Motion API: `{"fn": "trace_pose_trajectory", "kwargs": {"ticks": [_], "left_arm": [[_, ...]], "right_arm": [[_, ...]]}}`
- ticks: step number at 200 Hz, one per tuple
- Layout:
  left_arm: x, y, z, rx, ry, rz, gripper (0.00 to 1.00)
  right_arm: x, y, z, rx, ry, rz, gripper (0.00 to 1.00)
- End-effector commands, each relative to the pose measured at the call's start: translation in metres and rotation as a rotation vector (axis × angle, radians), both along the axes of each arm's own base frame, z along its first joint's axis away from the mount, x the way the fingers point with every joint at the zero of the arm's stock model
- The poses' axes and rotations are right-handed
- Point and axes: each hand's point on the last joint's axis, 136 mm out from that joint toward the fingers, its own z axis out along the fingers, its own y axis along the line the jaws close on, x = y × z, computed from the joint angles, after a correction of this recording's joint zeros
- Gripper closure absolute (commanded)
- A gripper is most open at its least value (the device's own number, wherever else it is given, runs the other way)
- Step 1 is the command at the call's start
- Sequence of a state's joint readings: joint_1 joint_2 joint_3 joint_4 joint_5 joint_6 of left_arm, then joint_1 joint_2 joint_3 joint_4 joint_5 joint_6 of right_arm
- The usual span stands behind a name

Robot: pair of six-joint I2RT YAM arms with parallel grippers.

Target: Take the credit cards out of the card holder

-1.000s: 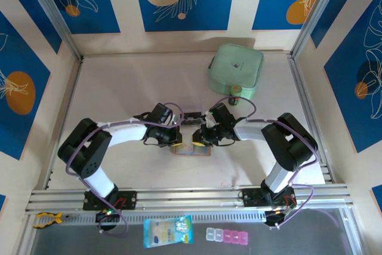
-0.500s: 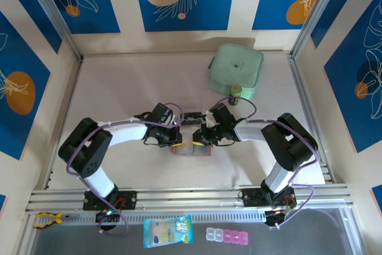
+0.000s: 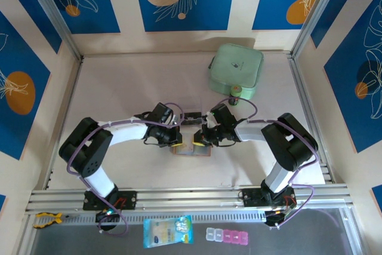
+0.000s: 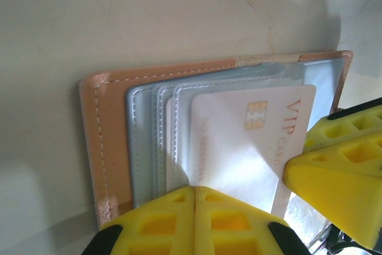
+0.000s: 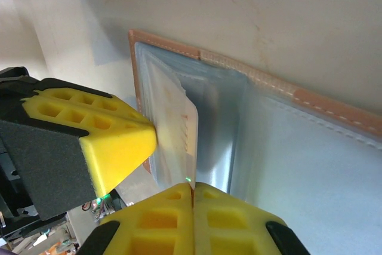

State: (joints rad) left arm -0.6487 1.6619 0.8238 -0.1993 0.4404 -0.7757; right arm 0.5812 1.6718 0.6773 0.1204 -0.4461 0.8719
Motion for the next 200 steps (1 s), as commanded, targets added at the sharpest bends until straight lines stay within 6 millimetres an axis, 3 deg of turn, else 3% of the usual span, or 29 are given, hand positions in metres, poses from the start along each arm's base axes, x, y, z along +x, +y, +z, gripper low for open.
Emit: {"fn": "trace_pose_trajectory", "kwargs": {"ticks": [1,200], "left_arm": [[-0.017,0.017,-0.024,0.107,0.067,-0.009,1.0],[-0.021,0.025,-0.03,0.151,0.081,-0.016,1.0]], "right_arm": [[-0.006,-0.006,0.0,-0.001,0.008,0.005,0.94],[-0.01,-0.02,-0.002,-0.009,0.009,-0.012,0.94]]}}
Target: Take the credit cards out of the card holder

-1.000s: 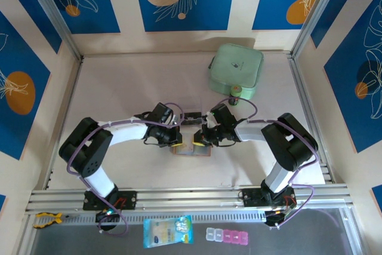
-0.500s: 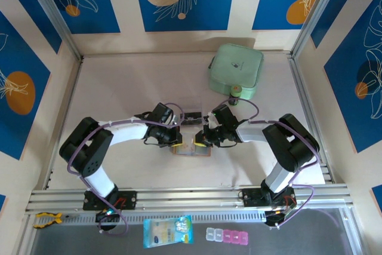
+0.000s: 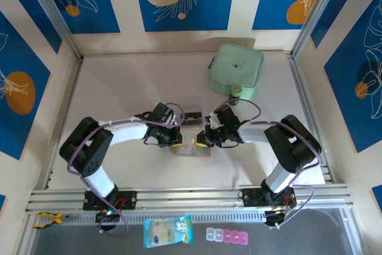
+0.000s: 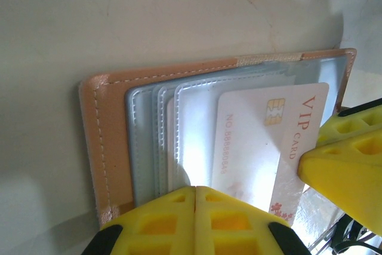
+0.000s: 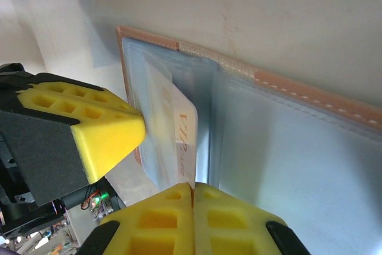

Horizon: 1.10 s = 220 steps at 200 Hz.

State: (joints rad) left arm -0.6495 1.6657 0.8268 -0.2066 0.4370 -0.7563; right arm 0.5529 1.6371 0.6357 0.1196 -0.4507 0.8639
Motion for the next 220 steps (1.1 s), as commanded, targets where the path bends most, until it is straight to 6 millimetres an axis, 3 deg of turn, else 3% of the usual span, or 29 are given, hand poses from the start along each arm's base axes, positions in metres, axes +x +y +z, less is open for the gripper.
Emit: {"fn": "trace_pose_trajectory", "kwargs": {"ticks": [1,131,164,220], "left_arm": [[-0.021,0.025,-0.029,0.144,0.087,0.0,1.0],[-0.015,0.014,-0.019,0.091,0.074,-0.001,1.0],[-0.009,0.001,-0.006,0.018,0.056,-0.002,1.0],[-0.001,-0.011,0.018,-0.061,0.01,-0.001,0.88]], "right_arm": [[-0.008,-0.008,-0.001,-0.008,0.007,0.009,0.94],[-0.01,-0.038,0.019,-0.102,-0.03,0.006,0.96],[-0.009,-0.035,0.022,-0.111,-0.027,0.027,0.96],[-0.005,-0.03,0.022,-0.115,-0.02,0.037,0.96]]}}
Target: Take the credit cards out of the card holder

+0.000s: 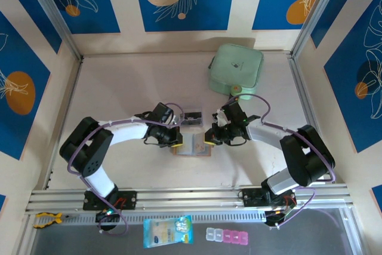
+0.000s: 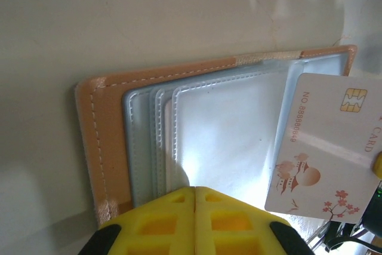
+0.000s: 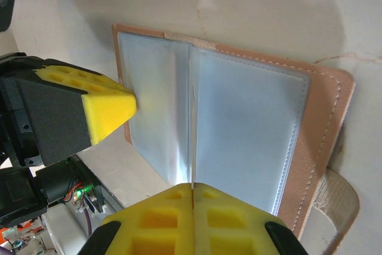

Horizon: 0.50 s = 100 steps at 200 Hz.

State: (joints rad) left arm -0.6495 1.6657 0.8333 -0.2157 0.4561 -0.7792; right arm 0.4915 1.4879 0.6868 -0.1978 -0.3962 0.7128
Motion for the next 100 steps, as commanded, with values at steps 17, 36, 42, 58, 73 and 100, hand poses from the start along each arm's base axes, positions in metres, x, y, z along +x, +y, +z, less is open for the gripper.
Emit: {"fn": "trace_pose_trajectory", "kwargs": {"ticks": [17,36,42,58,73,100], "left_arm": [[0.003,-0.01,0.021,-0.061,-0.037,-0.01,0.86],[0.003,-0.01,0.023,-0.071,-0.05,-0.008,0.84],[0.003,-0.01,0.023,-0.073,-0.049,-0.008,0.84],[0.003,-0.01,0.024,-0.079,-0.053,-0.008,0.84],[0.003,-0.011,0.025,-0.083,-0.061,-0.011,0.84],[0.004,-0.01,0.026,-0.091,-0.073,-0.011,0.83]], "right_arm": [[-0.001,0.005,-0.001,-0.017,0.023,0.028,0.96],[0.0,0.006,-0.002,-0.019,0.027,0.03,0.96],[0.0,0.007,-0.002,-0.018,0.029,0.03,0.96],[0.0,0.009,-0.001,-0.014,0.031,0.031,0.96],[0.002,0.011,0.001,-0.013,0.03,0.032,0.95],[0.002,0.014,0.003,-0.027,0.034,0.035,0.88]]}}
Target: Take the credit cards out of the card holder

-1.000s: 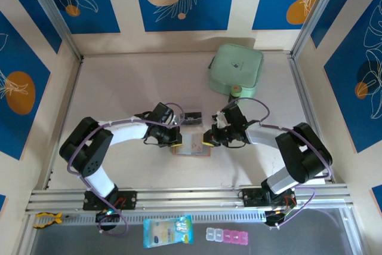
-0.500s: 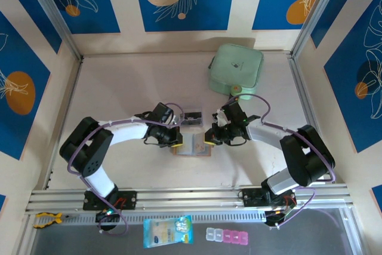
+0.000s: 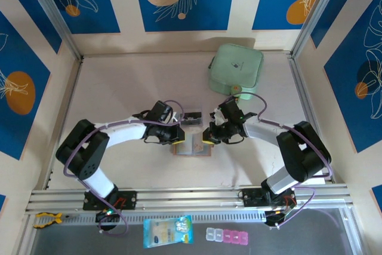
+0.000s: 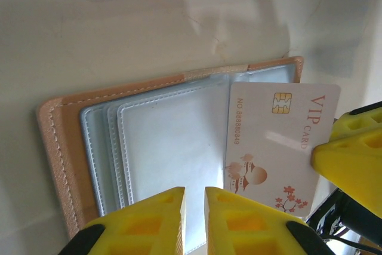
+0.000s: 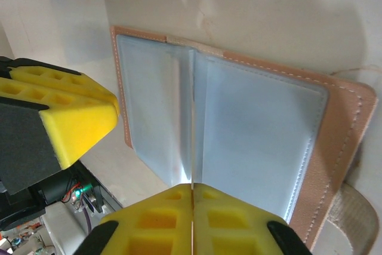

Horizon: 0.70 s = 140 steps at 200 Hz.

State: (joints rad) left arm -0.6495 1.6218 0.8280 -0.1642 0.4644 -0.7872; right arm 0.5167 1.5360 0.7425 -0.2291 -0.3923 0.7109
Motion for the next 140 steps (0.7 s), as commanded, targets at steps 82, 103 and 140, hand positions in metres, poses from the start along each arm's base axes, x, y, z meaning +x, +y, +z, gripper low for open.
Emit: {"fn": "trace_pose_trajectory", "kwargs": {"ticks": [82,103,140], "left_arm": [[-0.006,0.005,0.005,-0.039,-0.023,-0.011,0.83],[-0.007,0.008,0.004,-0.04,-0.023,-0.01,0.83],[-0.006,0.015,0.007,-0.048,-0.041,0.008,0.83]], "right_arm": [[-0.006,0.006,0.003,-0.054,0.024,-0.01,0.83],[-0.008,0.005,0.001,-0.074,0.02,-0.016,0.87],[-0.007,0.002,0.008,-0.094,-0.009,-0.026,0.92]]}}
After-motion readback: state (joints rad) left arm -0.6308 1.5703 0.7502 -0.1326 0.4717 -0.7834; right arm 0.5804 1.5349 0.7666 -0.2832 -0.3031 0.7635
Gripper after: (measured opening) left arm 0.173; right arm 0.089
